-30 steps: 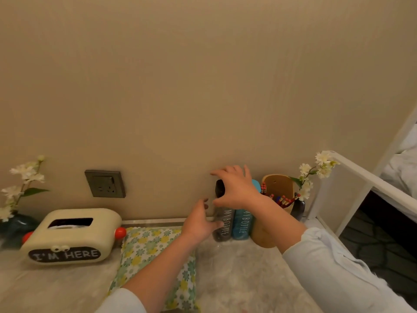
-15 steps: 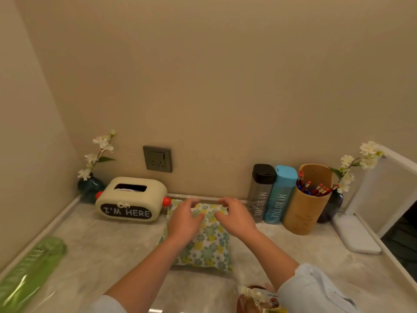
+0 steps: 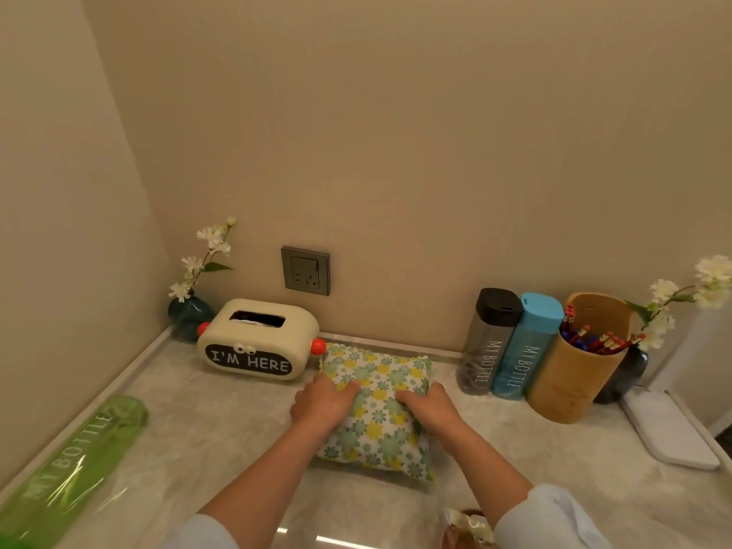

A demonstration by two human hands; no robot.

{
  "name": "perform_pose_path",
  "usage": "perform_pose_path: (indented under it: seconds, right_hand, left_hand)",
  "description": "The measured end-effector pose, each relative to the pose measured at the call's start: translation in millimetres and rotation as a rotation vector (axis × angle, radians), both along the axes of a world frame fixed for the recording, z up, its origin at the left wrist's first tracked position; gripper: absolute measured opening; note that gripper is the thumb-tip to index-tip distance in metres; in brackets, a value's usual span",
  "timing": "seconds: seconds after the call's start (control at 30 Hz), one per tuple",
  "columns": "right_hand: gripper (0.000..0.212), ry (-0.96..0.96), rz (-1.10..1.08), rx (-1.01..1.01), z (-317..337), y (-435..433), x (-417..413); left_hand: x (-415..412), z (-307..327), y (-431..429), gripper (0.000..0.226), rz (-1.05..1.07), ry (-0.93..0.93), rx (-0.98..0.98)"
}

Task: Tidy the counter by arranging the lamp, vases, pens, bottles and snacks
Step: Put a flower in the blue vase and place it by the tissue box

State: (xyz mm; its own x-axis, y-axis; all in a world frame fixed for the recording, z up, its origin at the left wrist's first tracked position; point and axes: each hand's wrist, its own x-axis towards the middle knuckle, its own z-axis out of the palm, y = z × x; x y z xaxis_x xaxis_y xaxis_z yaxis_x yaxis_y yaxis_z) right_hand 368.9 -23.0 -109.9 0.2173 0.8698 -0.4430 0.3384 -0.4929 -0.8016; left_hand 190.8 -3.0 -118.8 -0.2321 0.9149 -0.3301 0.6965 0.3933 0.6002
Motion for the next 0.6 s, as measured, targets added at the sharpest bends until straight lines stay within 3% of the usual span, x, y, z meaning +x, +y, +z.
perform_pose_path:
  seconds: [0.1, 0.17, 0.23, 0.33, 0.6]
  right_hand:
    - [0.029, 0.038, 0.013, -0.015, 7, 4, 6]
    - [0.023, 0.021, 0.003, 0.016, 10, 8, 7]
    - [0.029, -0.008, -0.022, 0.079, 17, 11, 4]
    - [0.057, -0.119, -0.031, 0.185, 29, 18, 2]
    - [0.042, -0.427, -0.063, 0.519, 63, 42, -7]
  left_hand:
    - [3, 5, 9, 0.059, 0.023, -0.119, 0.024]
    - [6, 13, 12, 0.05, 0.027, -0.176, 0.058]
    - [9, 21, 16, 0.042, 0.045, -0.236, 0.12]
    - [12, 35, 22, 0.038, 0.08, -0.36, 0.211]
    - [7, 72, 50, 0.04, 0.099, -0.491, 0.428]
